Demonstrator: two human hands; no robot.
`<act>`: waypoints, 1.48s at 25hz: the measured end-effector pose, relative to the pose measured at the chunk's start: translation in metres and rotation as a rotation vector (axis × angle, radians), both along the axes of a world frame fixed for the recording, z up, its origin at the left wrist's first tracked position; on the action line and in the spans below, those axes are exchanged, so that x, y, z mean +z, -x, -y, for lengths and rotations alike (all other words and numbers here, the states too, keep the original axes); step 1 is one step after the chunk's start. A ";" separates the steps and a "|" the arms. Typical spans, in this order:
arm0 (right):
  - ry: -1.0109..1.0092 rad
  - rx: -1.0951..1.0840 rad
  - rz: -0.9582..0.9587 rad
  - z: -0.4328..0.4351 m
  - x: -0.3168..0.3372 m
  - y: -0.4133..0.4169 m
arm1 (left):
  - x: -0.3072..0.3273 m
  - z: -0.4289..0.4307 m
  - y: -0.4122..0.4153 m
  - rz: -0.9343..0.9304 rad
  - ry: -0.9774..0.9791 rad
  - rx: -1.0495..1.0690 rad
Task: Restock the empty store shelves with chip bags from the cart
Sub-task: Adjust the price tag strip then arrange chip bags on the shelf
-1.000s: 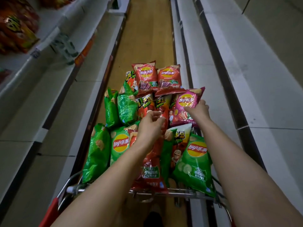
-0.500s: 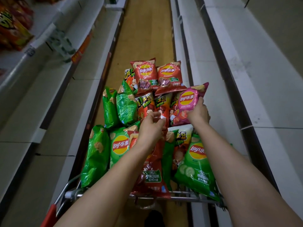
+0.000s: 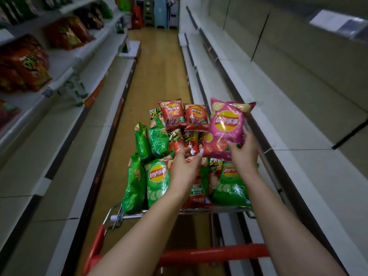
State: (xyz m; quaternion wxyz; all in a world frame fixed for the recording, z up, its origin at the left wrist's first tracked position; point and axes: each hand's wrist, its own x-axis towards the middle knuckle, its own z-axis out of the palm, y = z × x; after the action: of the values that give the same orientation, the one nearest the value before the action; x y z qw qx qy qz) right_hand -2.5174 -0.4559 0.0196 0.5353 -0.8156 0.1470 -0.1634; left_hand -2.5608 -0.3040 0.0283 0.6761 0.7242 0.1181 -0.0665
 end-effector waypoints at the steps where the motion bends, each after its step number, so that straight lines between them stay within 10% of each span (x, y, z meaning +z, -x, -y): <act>1: -0.011 0.040 0.022 -0.013 0.012 0.027 | 0.004 -0.008 0.012 0.027 0.005 0.004; 11: -0.176 0.158 0.225 -0.067 0.113 0.236 | 0.080 -0.038 0.142 0.229 0.462 -0.234; 37: 0.110 -0.965 0.424 0.062 0.248 0.879 | 0.238 0.168 0.691 0.167 0.656 -1.311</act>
State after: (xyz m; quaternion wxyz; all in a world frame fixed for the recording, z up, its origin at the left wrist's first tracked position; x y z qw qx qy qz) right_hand -3.3961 -0.5183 0.2678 0.3736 -0.6310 0.3853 -0.5601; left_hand -3.2517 -0.4722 0.2662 0.6860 0.4095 -0.4167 -0.4336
